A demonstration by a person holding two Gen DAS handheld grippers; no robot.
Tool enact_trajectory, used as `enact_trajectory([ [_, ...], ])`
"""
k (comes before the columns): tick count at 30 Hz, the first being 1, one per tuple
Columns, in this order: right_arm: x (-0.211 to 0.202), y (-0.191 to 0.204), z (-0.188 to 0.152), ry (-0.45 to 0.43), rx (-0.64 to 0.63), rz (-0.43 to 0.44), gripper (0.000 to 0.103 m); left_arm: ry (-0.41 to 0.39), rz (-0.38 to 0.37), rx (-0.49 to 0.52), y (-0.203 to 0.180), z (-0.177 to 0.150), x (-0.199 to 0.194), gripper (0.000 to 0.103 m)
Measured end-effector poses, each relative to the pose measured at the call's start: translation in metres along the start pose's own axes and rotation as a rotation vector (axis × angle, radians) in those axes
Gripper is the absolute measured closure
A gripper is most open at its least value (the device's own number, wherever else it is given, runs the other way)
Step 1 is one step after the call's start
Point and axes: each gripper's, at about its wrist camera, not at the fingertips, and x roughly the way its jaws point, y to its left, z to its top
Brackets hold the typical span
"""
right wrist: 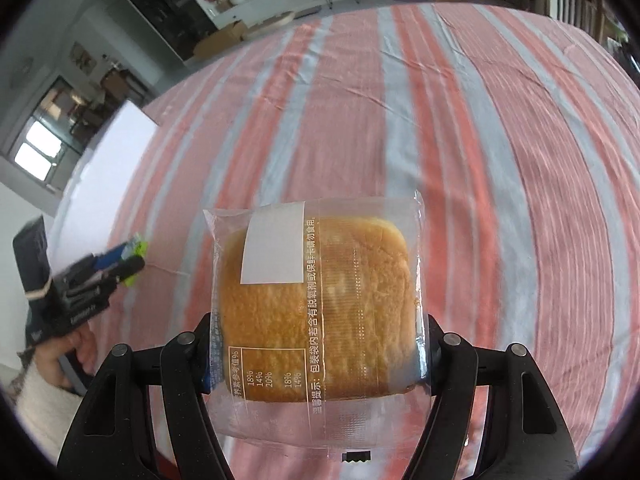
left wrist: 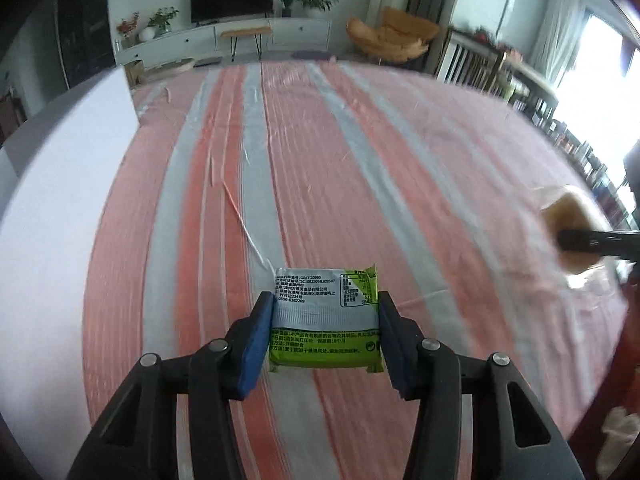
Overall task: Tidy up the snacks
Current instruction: 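Carry both snacks over the white box and open both tools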
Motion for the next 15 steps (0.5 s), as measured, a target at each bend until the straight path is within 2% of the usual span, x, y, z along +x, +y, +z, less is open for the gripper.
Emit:
enact_trajectory([
  [4, -0.006, 0.061, 0.029, -0.025, -0.085, 0.065, 0.03, -0.129, -0.076, -0.074, 0.01, 0.004, -0.074, 0.053],
  [6, -0.009, 0.104, 0.041, -0.04, -0.133, 0.124, 0.03, -0.183, -0.074, -0.096, 0.021, 0.007, -0.107, 0.053],
  [10, -0.008, 0.209, 0.066, -0.061, -0.269, 0.251, 0.03, -0.283, 0.027, -0.143, 0.069, 0.006, -0.174, 0.053],
  [13, -0.002, 0.293, 0.075, -0.066, -0.367, 0.333, 0.03, -0.326, 0.183, -0.2, 0.125, -0.004, -0.212, 0.053],
  [15, 0.005, 0.346, 0.075, -0.081, -0.433, 0.366, 0.03, -0.321, 0.269, -0.246, 0.159, -0.014, -0.22, 0.053],
])
